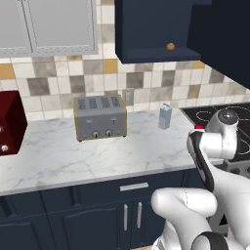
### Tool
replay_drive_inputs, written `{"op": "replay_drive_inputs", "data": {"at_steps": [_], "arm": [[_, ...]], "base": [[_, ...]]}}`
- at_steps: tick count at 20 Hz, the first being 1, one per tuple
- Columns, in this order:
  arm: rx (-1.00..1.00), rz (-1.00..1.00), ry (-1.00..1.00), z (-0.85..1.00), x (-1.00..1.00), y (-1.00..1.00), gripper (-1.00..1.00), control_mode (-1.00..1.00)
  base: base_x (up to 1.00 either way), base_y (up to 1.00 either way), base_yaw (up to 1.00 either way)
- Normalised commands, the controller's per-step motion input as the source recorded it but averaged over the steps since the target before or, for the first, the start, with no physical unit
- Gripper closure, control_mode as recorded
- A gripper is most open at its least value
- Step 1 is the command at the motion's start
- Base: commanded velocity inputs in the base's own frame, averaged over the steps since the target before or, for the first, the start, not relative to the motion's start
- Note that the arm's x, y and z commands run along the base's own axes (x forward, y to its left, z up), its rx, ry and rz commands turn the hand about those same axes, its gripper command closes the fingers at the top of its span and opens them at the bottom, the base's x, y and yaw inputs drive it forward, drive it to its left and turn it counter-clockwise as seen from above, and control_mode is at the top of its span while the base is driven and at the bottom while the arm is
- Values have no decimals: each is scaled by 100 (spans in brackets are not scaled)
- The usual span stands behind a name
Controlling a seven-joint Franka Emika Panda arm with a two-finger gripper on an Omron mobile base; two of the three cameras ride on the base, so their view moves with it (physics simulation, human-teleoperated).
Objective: Pick the boxed food and boxed food from the counter and place them in the cabinets closest to them.
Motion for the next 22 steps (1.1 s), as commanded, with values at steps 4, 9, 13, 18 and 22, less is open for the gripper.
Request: {"op": "replay_drive_inputs", "data": {"at_steps": [4,9,13,18,22], "arm": [[0,0,0,-19,18,-5,-100,-100],[0,0,0,-19,16,-9,-100,-100],[0,0,0,-16,16,-11,-100,-100],[0,0,0,-15,18,-9,-100,-100],[0,0,0,-16,16,-10,-100,-100]], "base": [[0,0,0],[0,0,0],[0,0,0],[0,0,0],[0,0,0]]}}
